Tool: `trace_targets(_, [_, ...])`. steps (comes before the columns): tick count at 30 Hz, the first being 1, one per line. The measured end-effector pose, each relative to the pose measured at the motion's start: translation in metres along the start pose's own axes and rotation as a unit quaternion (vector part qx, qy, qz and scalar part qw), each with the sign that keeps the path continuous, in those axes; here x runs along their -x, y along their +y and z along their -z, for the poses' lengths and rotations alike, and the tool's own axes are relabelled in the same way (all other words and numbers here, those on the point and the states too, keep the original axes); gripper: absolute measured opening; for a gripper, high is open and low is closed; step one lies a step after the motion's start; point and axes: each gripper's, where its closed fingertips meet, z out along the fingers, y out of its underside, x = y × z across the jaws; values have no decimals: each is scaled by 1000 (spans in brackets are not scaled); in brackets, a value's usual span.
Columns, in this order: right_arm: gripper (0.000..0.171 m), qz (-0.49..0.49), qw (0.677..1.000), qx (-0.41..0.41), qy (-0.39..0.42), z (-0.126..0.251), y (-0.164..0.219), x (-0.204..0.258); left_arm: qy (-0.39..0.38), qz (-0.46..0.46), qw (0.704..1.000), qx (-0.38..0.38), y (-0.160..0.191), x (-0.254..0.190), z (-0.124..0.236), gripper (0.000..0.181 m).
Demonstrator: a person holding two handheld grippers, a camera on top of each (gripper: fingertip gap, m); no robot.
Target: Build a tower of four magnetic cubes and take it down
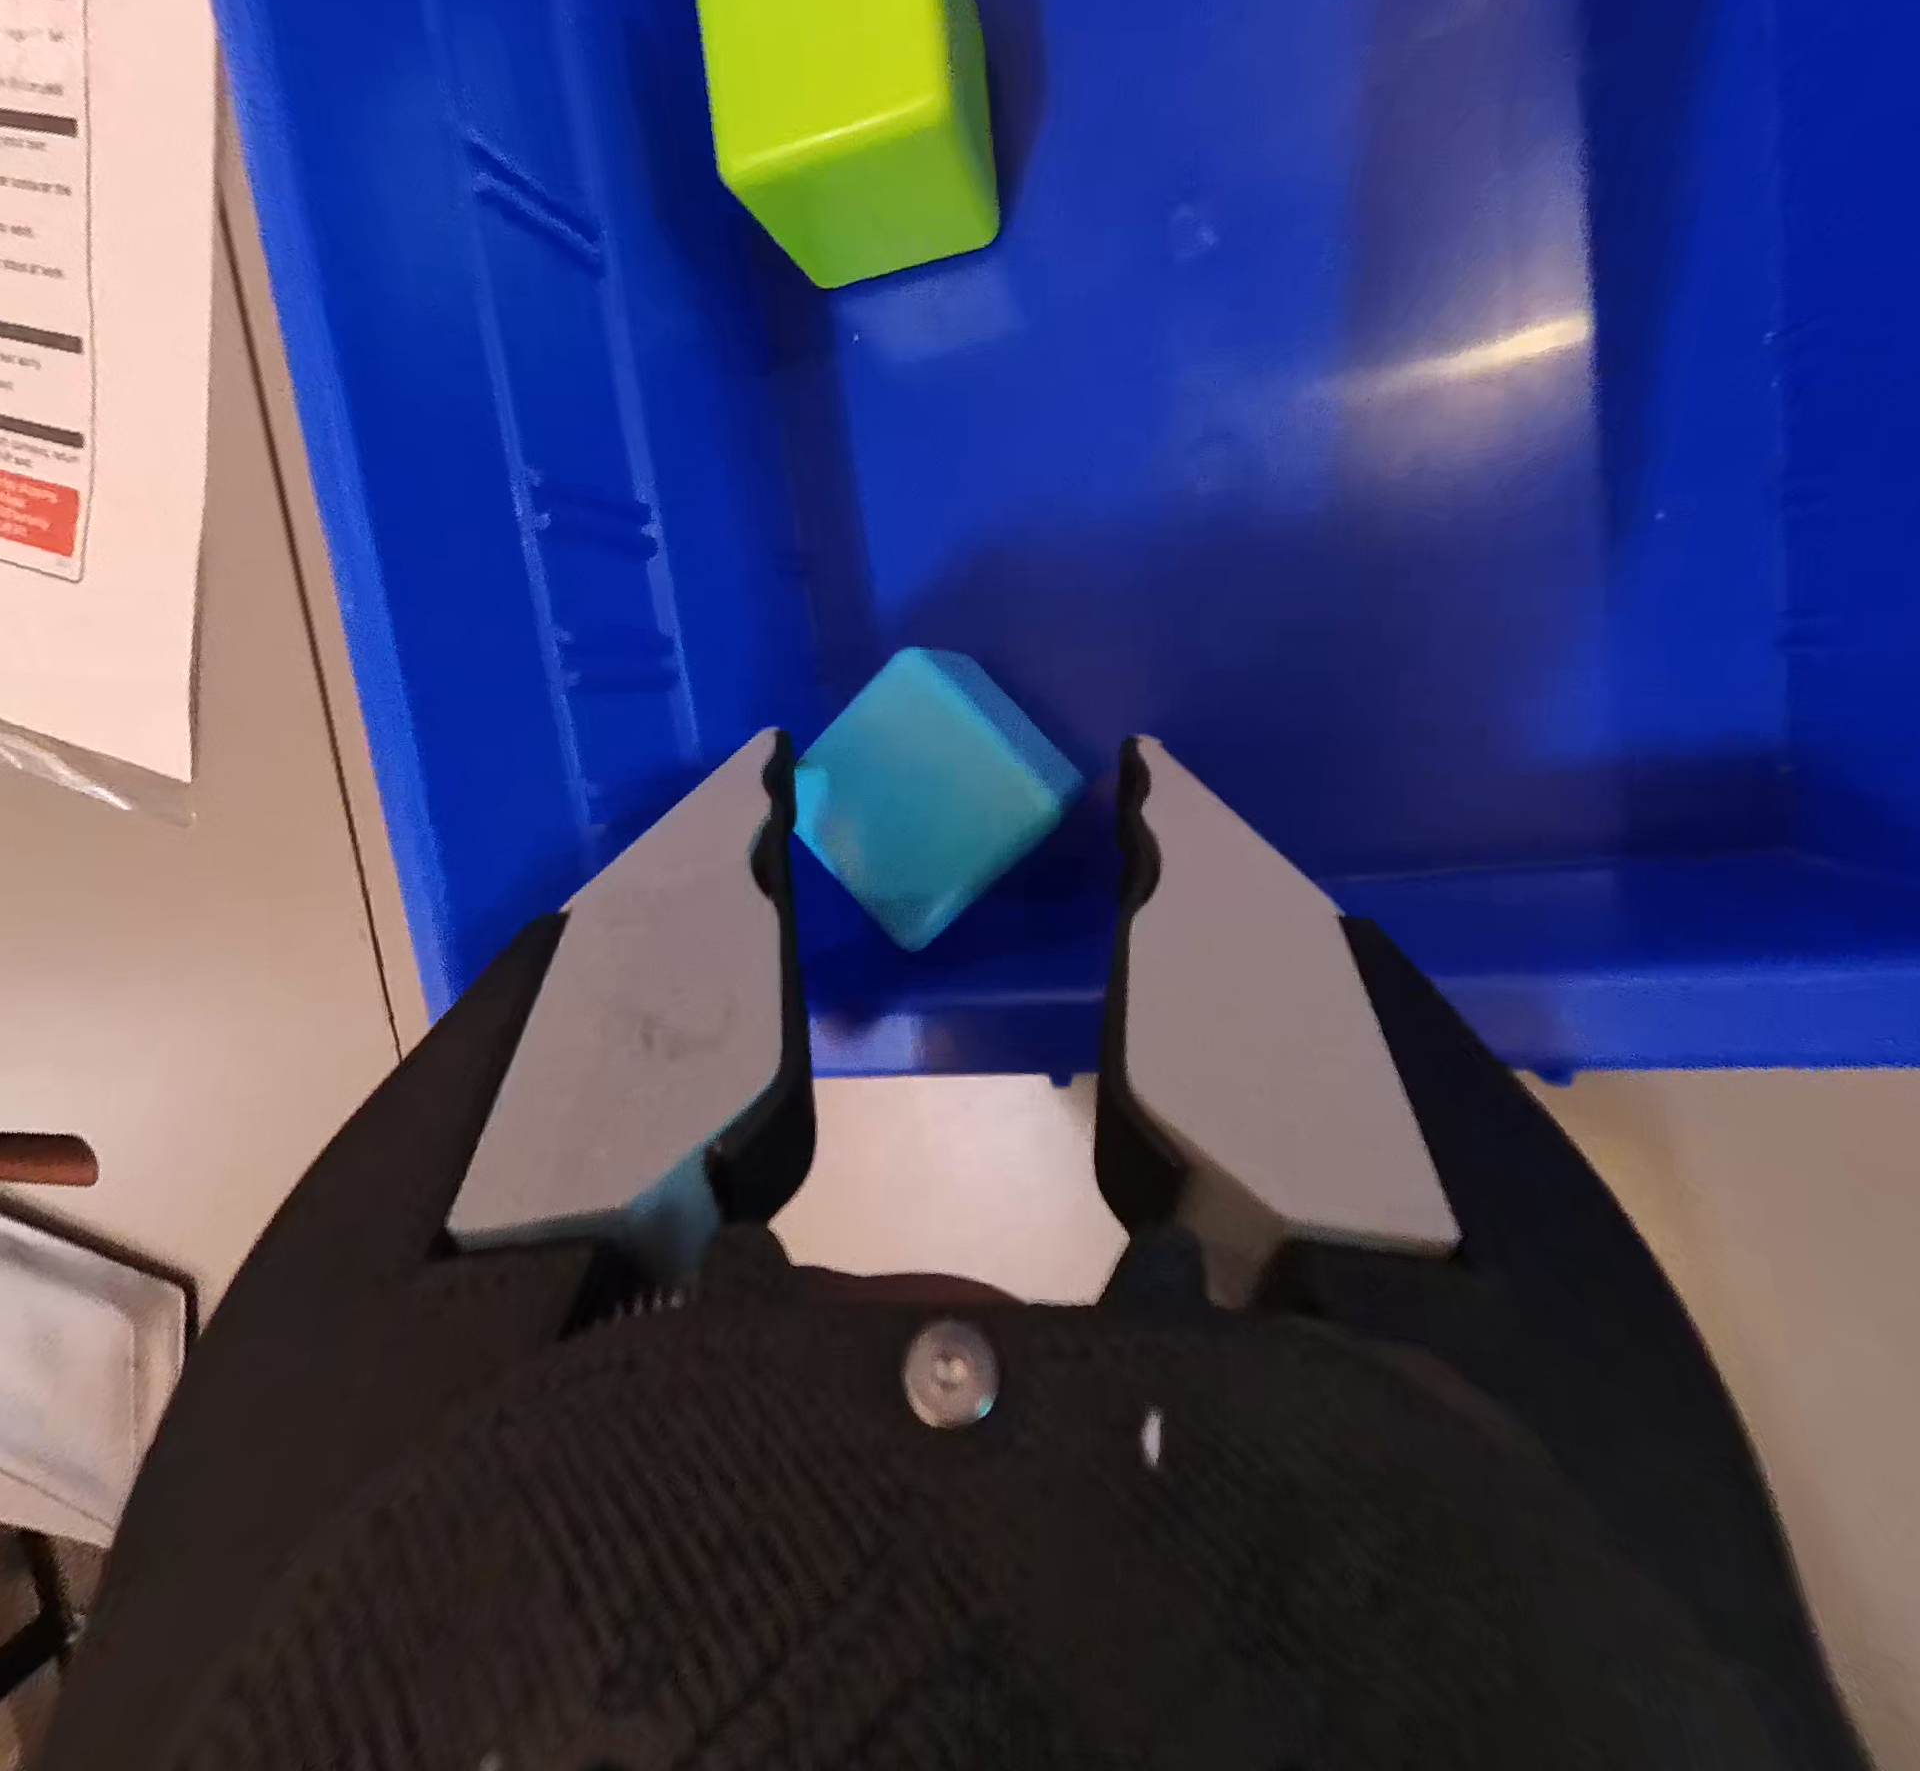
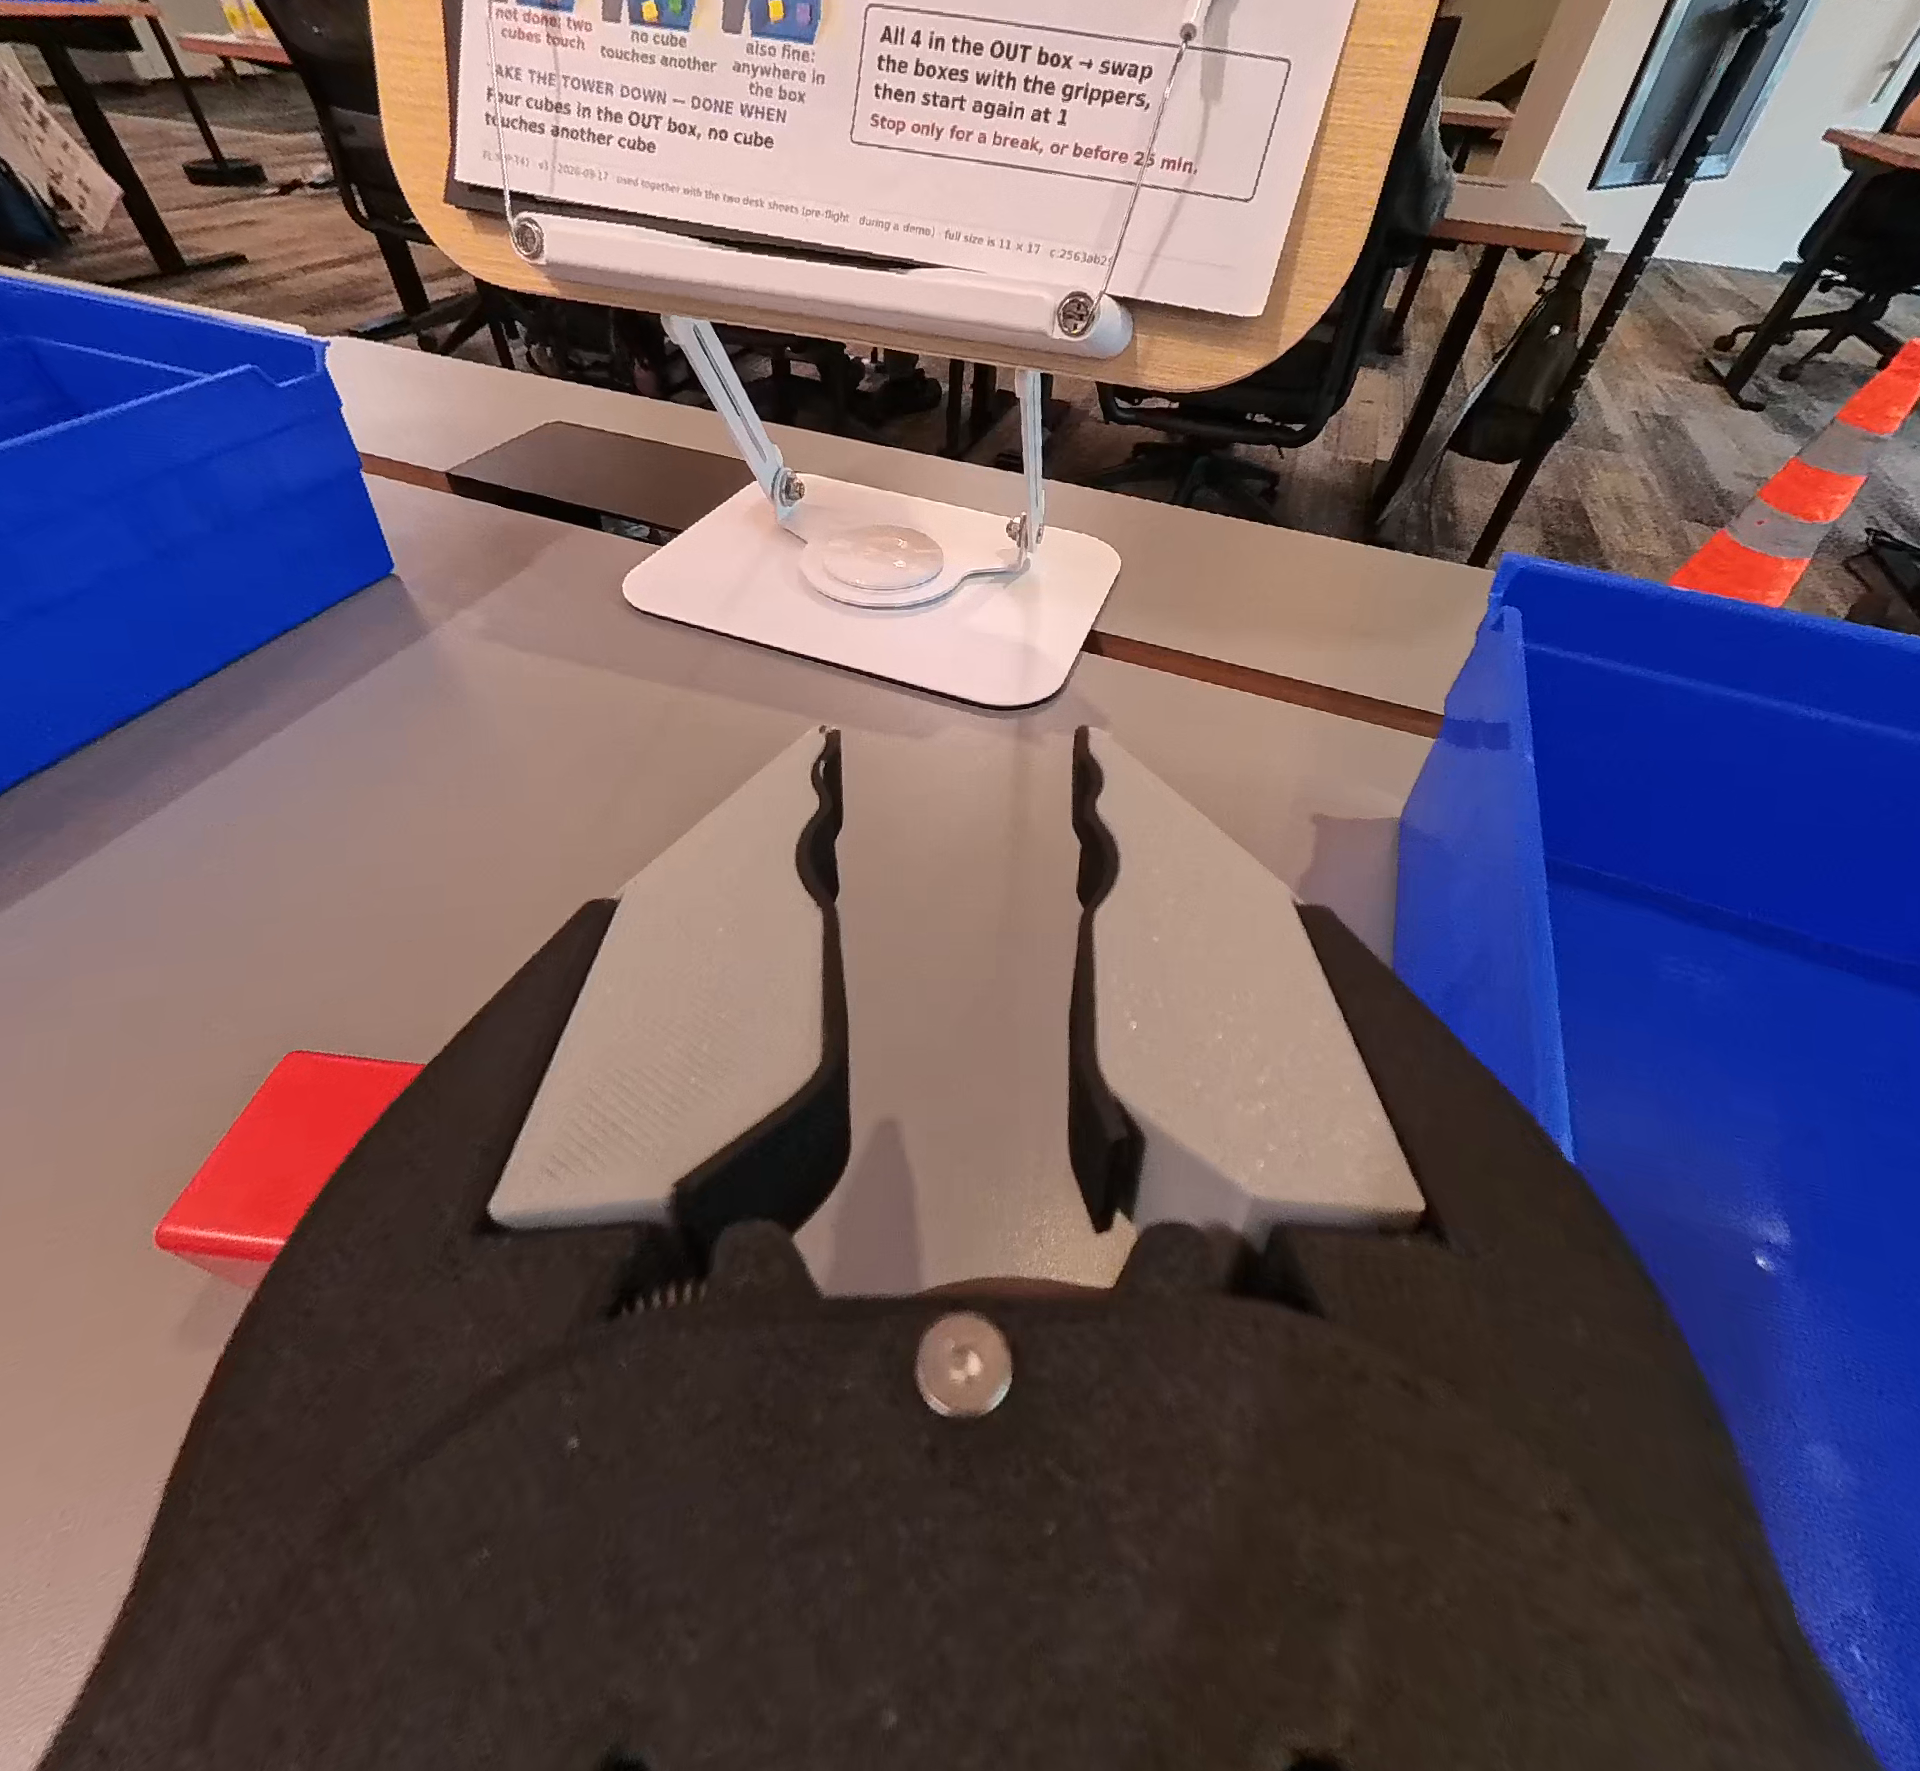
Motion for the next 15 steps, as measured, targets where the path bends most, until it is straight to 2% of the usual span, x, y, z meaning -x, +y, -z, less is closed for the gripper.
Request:
trace_targets(2, [41,0,1000,0,-1,0,0,1,4,-7,1000,7,-1,-2,-1,58])
trace_targets(4, [41,-1,1000,-2,-2,1,-1,1,-7,-21,1000,3,-3,-1,-1,41])
trace_targets(7, [41,-4,1000,-4,-3,2,-2,1,-6,-30,1000,-1,-6,-3,0,33])
trace_targets(9, [41,-7,1000,-4,-5,2,-2,0,-3,-29,999,-20,-13,-5,3,15])
trace_targets(10, [41,-9,1000,-4,-6,2,-2,1,5,-25,999,-34,-18,-7,6,0])
trace_targets(15, [41,-11,1000,-5,-8,2,-2,2,-2,-45,999,-10,-10,-8,3,0])
